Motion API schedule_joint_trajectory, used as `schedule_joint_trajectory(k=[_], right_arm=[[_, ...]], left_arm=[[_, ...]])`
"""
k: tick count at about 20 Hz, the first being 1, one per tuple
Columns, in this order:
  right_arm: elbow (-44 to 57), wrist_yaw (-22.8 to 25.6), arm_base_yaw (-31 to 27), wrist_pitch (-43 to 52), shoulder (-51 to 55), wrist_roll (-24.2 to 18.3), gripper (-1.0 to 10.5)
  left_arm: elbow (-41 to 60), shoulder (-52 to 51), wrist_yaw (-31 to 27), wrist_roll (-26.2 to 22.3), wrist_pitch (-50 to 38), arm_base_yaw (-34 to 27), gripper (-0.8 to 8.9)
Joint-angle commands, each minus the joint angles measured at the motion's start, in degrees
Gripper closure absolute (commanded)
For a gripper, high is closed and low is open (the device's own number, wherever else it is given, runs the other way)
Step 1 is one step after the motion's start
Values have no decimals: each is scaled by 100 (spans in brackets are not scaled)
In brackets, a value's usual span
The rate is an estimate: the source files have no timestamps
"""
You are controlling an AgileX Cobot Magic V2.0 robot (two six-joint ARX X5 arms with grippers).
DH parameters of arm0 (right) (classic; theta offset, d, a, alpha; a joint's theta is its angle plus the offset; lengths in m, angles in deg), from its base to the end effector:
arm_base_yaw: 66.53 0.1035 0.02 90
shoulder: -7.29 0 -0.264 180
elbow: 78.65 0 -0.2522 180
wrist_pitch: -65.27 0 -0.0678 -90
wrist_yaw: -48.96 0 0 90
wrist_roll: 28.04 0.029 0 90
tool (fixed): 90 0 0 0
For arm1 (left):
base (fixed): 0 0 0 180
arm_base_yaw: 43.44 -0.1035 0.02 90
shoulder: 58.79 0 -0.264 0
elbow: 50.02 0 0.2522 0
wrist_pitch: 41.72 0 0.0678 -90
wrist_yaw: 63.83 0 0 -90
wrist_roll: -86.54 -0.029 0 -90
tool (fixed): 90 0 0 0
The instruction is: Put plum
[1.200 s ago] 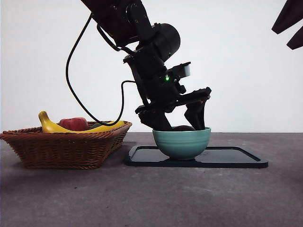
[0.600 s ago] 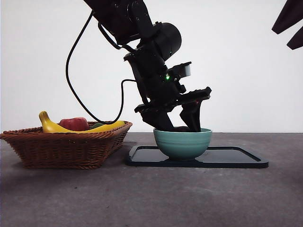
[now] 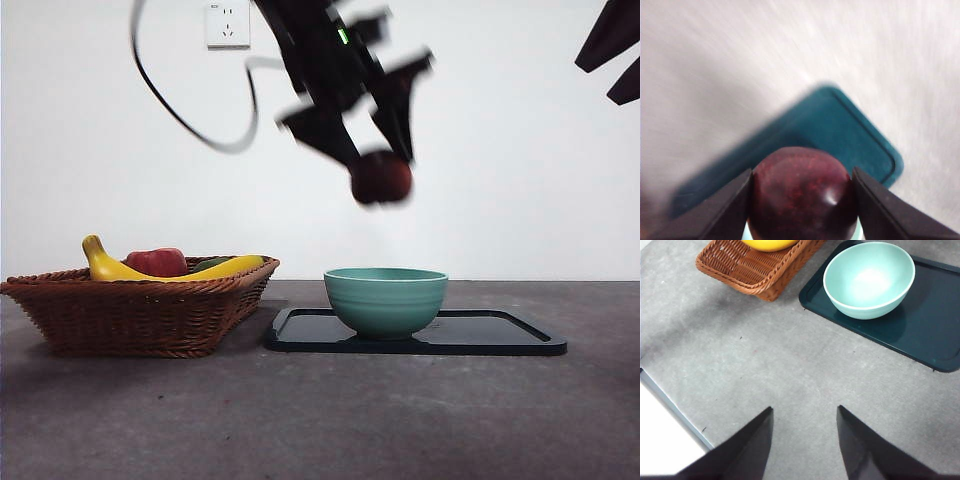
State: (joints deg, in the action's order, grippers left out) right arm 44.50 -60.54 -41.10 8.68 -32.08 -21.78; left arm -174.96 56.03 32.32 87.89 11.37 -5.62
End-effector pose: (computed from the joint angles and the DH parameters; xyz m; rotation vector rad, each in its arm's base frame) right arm 0.1135 0.0647 0.2867 0.0633 0.7390 0.7137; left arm 0.3534 -0.2783 0.3216 0.1881 0.7471 -0.7214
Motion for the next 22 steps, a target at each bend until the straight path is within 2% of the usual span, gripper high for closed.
schedule_joint_trajectory(k=[1, 8, 11, 13, 17, 22], right_arm=[[-33, 0, 31, 35, -2, 37, 743], [-33, 4, 31, 35, 155, 37, 743], [-33, 2, 31, 31, 212, 37, 743], [-33, 2, 31, 33, 216, 39, 743], [-33, 2, 31, 35, 216, 39, 743], [-33, 2, 31, 35, 216, 48, 743]], left_arm=[[-234, -546, -26, -61, 219, -177, 575], [-208, -1967, -35, -72, 1353, -901, 575], [181, -2520, -39, -94, 1596, -1154, 581], [872, -3014, -42, -90, 1399, -1281, 599], [2680, -4017, -44, -50, 420, -1541, 598], [4179, -4282, -44, -92, -671, -1851, 598]])
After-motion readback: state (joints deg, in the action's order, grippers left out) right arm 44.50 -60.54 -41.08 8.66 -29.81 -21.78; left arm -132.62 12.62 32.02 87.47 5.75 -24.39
